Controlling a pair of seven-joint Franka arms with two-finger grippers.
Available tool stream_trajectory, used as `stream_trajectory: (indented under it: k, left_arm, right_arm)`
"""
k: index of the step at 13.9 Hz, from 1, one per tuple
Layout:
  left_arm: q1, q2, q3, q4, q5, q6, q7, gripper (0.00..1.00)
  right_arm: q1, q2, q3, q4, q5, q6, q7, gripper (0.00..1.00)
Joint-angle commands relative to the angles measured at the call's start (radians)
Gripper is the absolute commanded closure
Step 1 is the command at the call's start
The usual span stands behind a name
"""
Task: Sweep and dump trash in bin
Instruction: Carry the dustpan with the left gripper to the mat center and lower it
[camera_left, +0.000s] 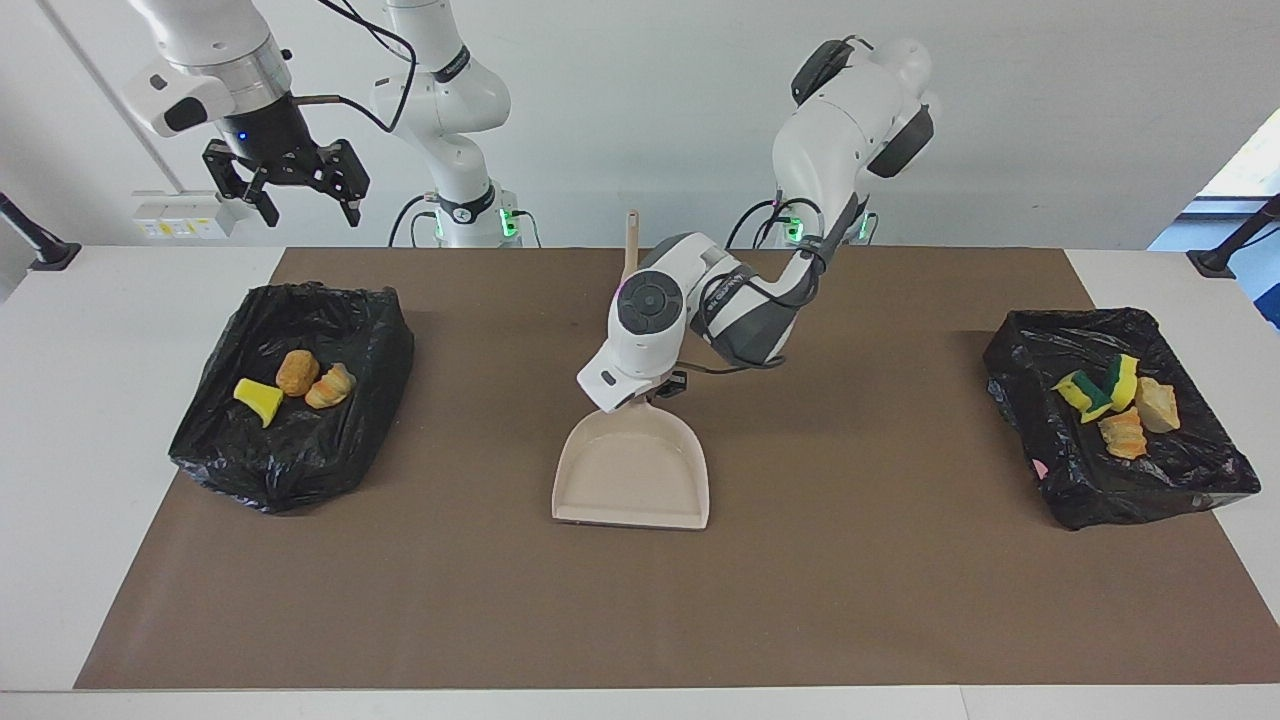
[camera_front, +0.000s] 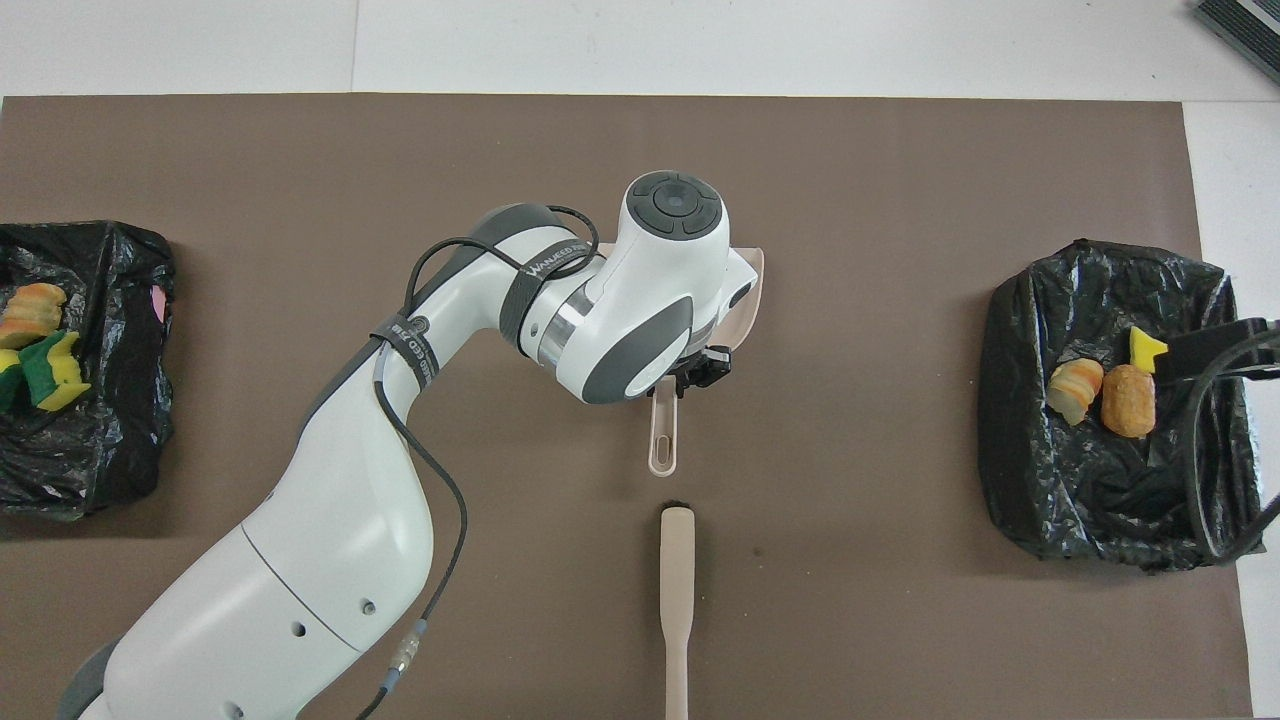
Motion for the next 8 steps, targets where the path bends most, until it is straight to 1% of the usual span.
stream_trajectory:
  k: [1,3,4,5,6,8]
  left_arm:
    - [0.008,-0.02,0.006,-0.032,-0.013,0.004,-0.012,0.58]
    - [0.008,-0.02,0.006,-0.032,-0.011,0.001,-0.015,0.53]
    - [0.003,-0.02,0.007,-0.03,-0.008,0.004,-0.017,0.41]
    - [0.003,-0.022,0.009,-0.03,-0.008,0.004,-0.018,0.16]
    - [0.003,-0.023,0.009,-0.03,-0.008,0.008,-0.02,0.0]
    - [0.005,-0.032,0.009,-0.032,-0.008,0.016,-0.017,0.0]
  right_arm:
    - [-0.002,-0.015,-0.006,-0.018,0.016,0.012,-0.017,0.0]
    - [-0.002,-0.015,-0.004,-0.018,0.016,0.012,-0.017,0.0]
    - [-0.002,-0.015,-0.006,-0.018,0.016,0.014,-0.017,0.0]
    - [-0.002,-0.015,-0.004,-0.018,0.016,0.014,-0.017,0.0]
    - [-0.002,-0.015,-0.006,-0.018,0.016,0.012,-0.017,0.0]
    - [-0.002,-0.015,-0.004,-0.018,0.016,0.012,-0.017,0.0]
